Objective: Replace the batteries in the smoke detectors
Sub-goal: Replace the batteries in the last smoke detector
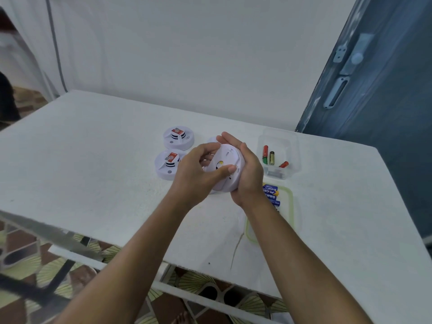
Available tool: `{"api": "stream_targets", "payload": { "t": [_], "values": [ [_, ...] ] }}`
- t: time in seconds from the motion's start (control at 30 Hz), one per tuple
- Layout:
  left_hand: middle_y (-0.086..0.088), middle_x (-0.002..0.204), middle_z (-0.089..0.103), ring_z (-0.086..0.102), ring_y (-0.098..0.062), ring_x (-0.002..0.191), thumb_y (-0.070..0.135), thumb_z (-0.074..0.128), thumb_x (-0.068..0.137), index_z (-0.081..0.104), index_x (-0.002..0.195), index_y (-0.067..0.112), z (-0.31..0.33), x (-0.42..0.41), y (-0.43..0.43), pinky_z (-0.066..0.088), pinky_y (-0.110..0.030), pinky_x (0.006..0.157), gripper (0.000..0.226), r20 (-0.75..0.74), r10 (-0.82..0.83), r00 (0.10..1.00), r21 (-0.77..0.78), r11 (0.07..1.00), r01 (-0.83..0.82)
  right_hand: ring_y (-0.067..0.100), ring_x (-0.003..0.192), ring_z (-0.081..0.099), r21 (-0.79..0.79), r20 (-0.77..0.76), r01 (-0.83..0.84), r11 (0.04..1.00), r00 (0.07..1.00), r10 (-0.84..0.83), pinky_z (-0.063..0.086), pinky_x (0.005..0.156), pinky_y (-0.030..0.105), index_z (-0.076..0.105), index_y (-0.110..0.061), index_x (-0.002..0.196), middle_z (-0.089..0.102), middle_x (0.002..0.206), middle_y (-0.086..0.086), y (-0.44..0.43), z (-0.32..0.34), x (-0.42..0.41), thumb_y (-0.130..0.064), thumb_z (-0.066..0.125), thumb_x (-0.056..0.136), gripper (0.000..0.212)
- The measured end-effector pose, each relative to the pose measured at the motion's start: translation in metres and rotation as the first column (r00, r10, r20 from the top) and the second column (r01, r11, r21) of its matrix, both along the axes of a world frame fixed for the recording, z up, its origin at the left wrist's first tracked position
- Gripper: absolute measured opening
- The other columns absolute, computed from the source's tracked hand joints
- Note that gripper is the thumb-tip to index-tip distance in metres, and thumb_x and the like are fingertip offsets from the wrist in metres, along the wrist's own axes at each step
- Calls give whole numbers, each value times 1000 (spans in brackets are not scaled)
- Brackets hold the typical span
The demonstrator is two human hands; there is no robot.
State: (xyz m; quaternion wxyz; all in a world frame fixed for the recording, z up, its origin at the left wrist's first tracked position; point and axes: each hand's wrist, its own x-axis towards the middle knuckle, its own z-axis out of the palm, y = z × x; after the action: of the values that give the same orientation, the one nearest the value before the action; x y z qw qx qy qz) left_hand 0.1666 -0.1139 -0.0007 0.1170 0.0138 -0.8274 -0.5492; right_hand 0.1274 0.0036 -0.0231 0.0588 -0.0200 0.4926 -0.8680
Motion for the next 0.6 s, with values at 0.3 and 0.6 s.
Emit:
{"api": "stream_targets", "payload": {
  "t": [0.3, 0.6],
  "values": [
    [12, 115, 59, 53, 8, 99, 42, 81, 74, 57, 128, 24, -9, -4, -4, 46, -12, 80, 62, -17, -42, 999, -114, 993, 40, 29, 121, 63, -20, 127, -26, 999, 991, 29, 53, 101, 44, 71, -16, 118, 70, 126, 5, 2, 3, 1, -31, 31, 106, 44],
    [15, 117, 67, 60, 1, 108, 46, 48, 98, 59, 130, 33, -20, 1, -7, 47, -16, 88, 36, 57, -258, 965, -9, 966, 258, 26, 83, 61, -23, 406, -21, 1000, 913, 29, 49, 67, 30, 65, -18, 95, 67, 92, 10, -4, 21, -2, -39, 39, 102, 34]
  ]
}}
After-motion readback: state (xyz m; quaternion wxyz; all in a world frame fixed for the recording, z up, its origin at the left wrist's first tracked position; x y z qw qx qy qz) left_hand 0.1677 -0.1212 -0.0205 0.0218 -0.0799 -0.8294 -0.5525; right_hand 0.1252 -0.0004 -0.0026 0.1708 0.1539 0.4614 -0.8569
